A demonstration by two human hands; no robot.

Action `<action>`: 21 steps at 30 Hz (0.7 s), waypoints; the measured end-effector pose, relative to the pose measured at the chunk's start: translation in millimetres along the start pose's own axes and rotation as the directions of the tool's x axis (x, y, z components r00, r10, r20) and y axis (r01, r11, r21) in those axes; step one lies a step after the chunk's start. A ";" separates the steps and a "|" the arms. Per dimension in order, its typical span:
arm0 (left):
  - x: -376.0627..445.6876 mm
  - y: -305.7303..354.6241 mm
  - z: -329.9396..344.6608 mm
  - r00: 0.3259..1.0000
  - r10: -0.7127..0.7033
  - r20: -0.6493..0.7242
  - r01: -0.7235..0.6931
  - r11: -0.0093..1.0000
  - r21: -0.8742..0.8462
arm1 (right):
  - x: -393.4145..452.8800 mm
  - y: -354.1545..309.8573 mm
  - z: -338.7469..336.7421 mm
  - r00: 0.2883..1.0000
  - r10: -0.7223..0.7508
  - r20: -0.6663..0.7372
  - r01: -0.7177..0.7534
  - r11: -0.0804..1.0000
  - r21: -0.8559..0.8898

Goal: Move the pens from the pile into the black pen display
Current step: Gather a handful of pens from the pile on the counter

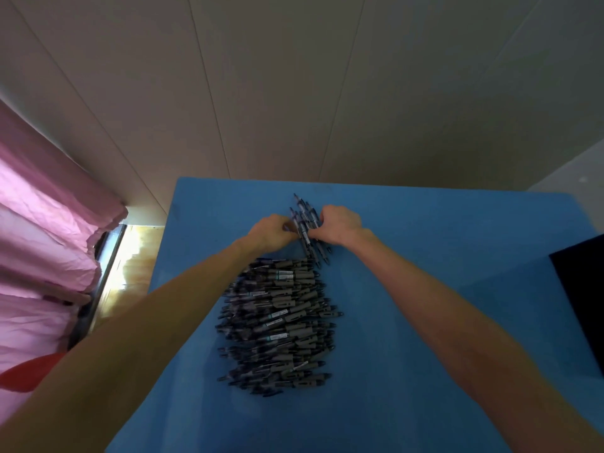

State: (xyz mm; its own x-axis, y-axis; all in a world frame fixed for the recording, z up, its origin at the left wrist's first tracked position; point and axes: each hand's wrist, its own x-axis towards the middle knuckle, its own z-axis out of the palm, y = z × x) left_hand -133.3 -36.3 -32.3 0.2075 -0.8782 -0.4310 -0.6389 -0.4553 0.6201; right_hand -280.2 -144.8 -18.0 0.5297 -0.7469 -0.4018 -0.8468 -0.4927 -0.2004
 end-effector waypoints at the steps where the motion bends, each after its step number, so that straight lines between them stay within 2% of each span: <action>1: -2.3 -1.9 -2.4 0.999 0.029 0.029 -0.030 0.999 0.028 | 0.6 -0.6 0.8 1.000 -0.004 0.006 0.004 1.000 0.005; 4: -10.9 -15.9 -13.4 0.988 0.054 0.143 -0.070 0.991 0.112 | 1.5 0.0 4.2 1.000 -0.002 0.018 0.000 0.998 0.061; 7: -23.1 -30.2 -23.8 0.973 0.058 0.222 -0.077 0.994 0.078 | 0.0 1.9 7.5 1.000 -0.022 0.016 0.021 0.996 0.090; 14: -39.7 -42.7 -23.6 0.985 0.135 0.107 -0.142 0.988 0.060 | -8.9 4.7 12.1 0.999 -0.019 -0.033 0.022 0.994 0.110; 18: -59.1 -54.8 -25.7 0.990 0.143 0.012 -0.143 0.990 -0.008 | -38.1 7.6 30.1 0.957 -0.042 -0.287 0.093 0.982 0.164; 21: -76.9 -66.2 -22.3 0.992 0.122 -0.016 -0.123 0.992 -0.033 | -69.6 5.1 54.0 0.873 -0.131 -0.469 0.285 0.918 0.274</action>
State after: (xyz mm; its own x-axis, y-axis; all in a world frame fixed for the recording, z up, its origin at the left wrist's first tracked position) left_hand -90.4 58.1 -25.6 0.1396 -0.9294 -0.3415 -0.6350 -0.3487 0.6894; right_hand -324.0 -71.2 -39.4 0.5964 -0.7971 0.0947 -0.6397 -0.5432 -0.5438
